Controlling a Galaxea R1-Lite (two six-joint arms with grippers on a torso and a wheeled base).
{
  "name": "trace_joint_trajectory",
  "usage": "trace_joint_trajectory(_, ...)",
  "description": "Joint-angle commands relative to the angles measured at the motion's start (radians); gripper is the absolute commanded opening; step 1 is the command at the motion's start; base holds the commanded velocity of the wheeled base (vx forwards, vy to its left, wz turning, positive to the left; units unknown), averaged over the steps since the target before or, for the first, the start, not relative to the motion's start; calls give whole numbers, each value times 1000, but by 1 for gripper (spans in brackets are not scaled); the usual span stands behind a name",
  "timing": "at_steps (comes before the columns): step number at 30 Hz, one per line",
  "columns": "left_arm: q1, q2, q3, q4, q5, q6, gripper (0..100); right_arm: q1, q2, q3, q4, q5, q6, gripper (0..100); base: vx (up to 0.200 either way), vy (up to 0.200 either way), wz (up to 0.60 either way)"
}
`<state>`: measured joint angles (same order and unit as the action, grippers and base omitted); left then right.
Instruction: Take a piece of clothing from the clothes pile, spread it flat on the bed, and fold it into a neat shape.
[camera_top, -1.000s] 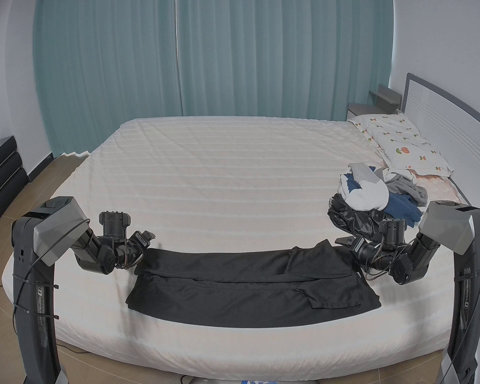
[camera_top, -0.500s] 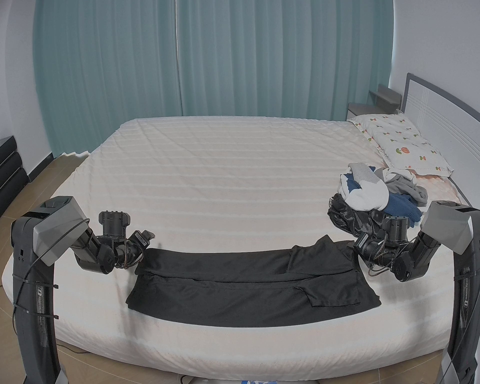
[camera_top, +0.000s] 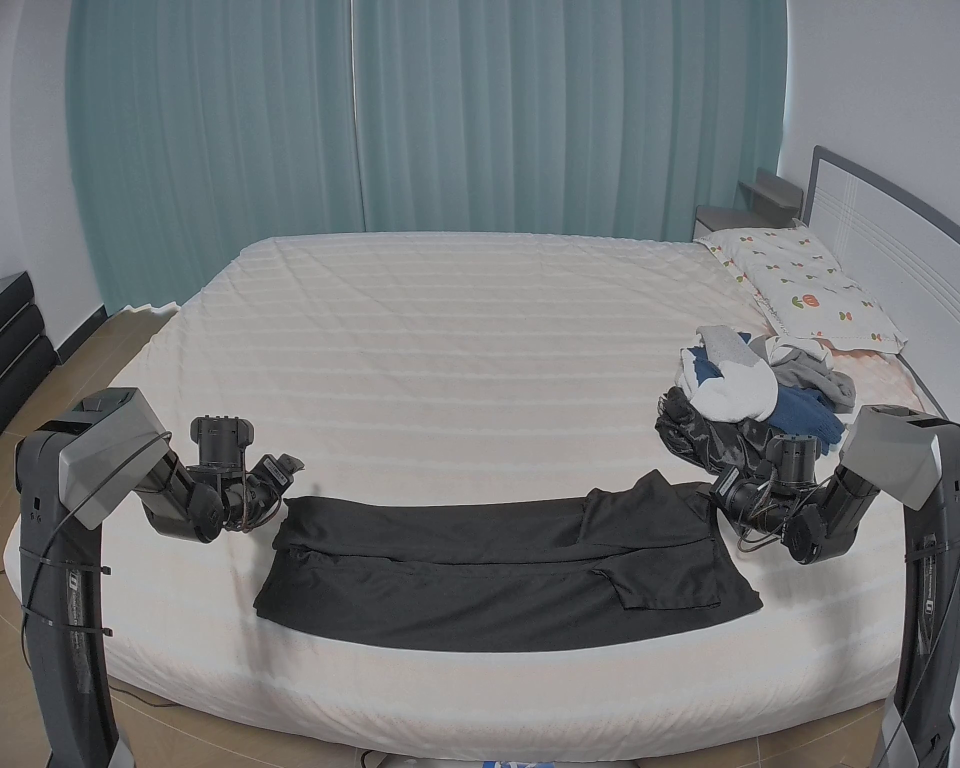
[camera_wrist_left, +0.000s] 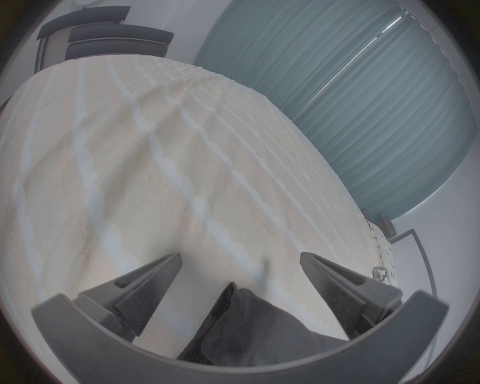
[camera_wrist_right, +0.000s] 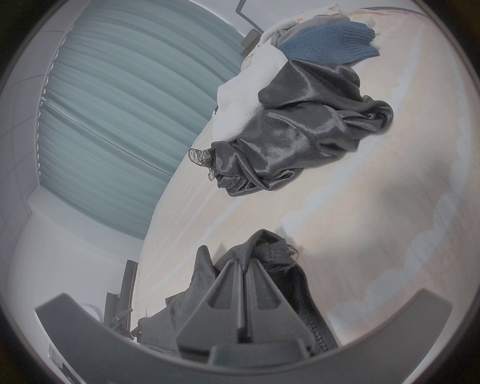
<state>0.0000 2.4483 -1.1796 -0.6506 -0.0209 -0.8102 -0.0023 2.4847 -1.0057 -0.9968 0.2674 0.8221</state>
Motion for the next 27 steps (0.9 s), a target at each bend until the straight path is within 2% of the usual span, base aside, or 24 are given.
trace_joint_trajectory(1,9,-31,3,2,-8,-10,100,-1,8,3,-6,1,-1,0,0,0,0)
trace_joint_trajectory(7,0,-43,15,2,-34,-38,100,2,8,7,-8,1,-1,0,0,0,0)
trace_joint_trajectory(11,-2,-69,47,3,-134,-33,100,10,7,12,-9,1,-1,0,0,0,0)
trace_joint_trajectory(14,-5,-69,55,3,-172,-26,100,12,5,13,-9,1,0,0,0,0,0)
trace_joint_trajectory(17,-9,-68,57,5,-175,-23,100,13,3,15,-9,1,0,0,0,0,0)
trace_joint_trajectory(22,-20,-55,57,43,-175,80,100,15,5,16,-9,1,0,0,0,0,0)
trace_joint_trajectory(27,-23,-41,40,39,-174,83,100,15,7,15,-9,1,0,0,0,0,0)
